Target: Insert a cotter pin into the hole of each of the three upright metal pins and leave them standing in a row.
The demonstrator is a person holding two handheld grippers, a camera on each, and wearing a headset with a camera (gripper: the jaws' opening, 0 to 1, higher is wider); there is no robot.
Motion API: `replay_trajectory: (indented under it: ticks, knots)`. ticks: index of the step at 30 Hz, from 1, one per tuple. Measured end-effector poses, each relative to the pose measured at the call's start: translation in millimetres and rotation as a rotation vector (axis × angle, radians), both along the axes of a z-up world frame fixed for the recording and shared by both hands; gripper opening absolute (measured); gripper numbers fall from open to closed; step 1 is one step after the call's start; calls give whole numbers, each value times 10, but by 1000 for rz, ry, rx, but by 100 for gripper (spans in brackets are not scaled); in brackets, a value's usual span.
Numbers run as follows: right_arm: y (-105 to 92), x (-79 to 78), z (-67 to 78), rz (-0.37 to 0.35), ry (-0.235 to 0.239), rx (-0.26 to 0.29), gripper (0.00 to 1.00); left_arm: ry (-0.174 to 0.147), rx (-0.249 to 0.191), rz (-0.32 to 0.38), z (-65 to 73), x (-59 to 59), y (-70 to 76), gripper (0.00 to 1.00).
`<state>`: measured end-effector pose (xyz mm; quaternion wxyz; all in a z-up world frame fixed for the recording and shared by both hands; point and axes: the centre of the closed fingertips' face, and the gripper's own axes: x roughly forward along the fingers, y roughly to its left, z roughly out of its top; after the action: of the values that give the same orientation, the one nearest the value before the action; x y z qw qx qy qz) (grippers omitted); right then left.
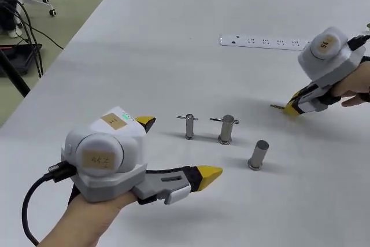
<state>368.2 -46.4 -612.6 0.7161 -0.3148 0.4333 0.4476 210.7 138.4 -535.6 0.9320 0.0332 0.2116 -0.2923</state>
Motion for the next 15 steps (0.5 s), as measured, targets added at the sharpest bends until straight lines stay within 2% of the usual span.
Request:
replay_trajectory:
  ticks: [2, 6, 10, 15]
  knots:
    - [-39, 34, -13, 15, -9, -17, 0, 1, 5, 0, -5, -3, 5, 90]
    - [-21, 3, -2, 11, 3, -14, 0, 20, 33, -9, -55, -24, 11, 89]
    - [-17, 14, -10, 33, -2, -16, 0, 12, 18, -5, -27, -17, 10, 89]
    - [-16, 14, -9, 58, -23, -35, 0, 15, 25, -5, -36, -20, 19, 89]
